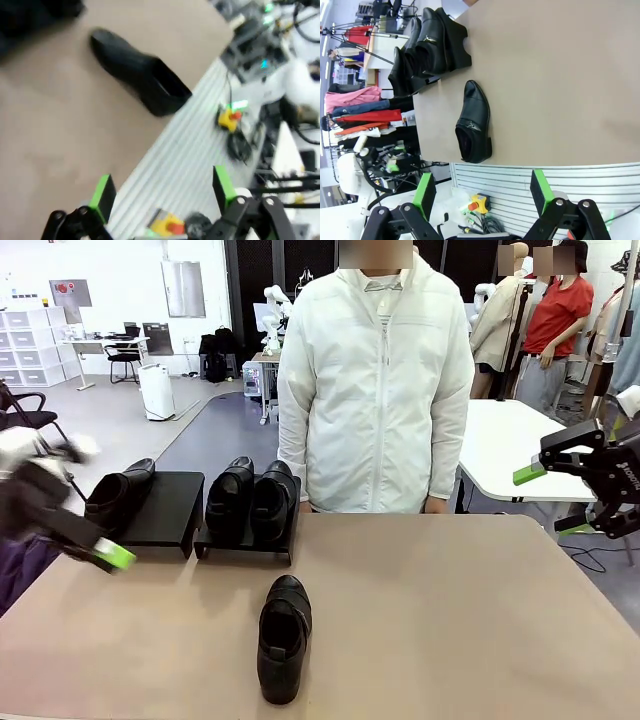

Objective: Organize the shoes by placing them on the stand.
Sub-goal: Place the Shoe from the middle of the table onto the Shoes Stand.

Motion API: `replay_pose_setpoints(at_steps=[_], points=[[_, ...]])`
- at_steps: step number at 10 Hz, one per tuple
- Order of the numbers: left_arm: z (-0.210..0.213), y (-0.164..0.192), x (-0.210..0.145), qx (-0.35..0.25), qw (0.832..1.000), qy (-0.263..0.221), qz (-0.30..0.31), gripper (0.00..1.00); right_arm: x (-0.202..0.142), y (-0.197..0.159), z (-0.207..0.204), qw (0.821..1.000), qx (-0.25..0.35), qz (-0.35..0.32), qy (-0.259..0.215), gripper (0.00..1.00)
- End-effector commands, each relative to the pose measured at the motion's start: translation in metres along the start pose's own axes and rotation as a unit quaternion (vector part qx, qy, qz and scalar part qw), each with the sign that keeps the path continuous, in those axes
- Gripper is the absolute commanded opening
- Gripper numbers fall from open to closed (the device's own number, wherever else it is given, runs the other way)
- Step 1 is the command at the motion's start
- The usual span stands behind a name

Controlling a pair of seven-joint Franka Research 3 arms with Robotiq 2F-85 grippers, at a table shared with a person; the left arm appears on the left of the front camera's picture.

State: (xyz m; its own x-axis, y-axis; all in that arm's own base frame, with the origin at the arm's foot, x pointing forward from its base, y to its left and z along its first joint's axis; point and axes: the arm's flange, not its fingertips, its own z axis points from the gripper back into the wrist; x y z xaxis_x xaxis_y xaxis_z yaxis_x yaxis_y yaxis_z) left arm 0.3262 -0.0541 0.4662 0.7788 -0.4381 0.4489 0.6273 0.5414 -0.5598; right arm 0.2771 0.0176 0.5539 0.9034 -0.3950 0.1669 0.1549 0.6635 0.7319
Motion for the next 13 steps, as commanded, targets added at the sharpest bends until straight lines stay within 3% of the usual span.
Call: replay_pose_setpoints(at_steps=[1, 2, 3, 4, 5, 8, 13], points=[[-0.080, -0.041, 0.019, 0.017, 0.992, 0.115, 0.048, 1.00, 0.000, 0.000, 0.002, 1.000, 0.010, -0.003, 0.003, 1.00], [-0.112, -0.059, 0.034, 0.036, 0.990, 0.091, 0.098, 1.00, 0.000, 0.000, 0.002, 1.000, 0.010, -0.003, 0.003, 1.00], [-0.137, -0.078, 0.042, 0.027, 0.987, 0.105, 0.115, 1.00, 0.000, 0.000, 0.002, 1.000, 0.010, -0.003, 0.003, 1.00], [-0.155, -0.091, 0.047, 0.040, 0.986, 0.070, 0.145, 1.00, 0.000, 0.000, 0.002, 1.000, 0.010, -0.003, 0.003, 1.00], [-0.133, -0.079, 0.029, 0.032, 0.989, 0.113, 0.085, 1.00, 0.000, 0.000, 0.002, 1.000, 0.010, -0.003, 0.003, 1.00], [-0.133, -0.079, 0.029, 0.032, 0.989, 0.113, 0.085, 1.00, 0.000, 0.000, 0.002, 1.000, 0.010, -0.003, 0.003, 1.00], [-0.186, -0.080, 0.050, 0.115, 0.971, 0.073, 0.198, 1.00, 0.000, 0.000, 0.002, 1.000, 0.010, -0.003, 0.003, 1.00]])
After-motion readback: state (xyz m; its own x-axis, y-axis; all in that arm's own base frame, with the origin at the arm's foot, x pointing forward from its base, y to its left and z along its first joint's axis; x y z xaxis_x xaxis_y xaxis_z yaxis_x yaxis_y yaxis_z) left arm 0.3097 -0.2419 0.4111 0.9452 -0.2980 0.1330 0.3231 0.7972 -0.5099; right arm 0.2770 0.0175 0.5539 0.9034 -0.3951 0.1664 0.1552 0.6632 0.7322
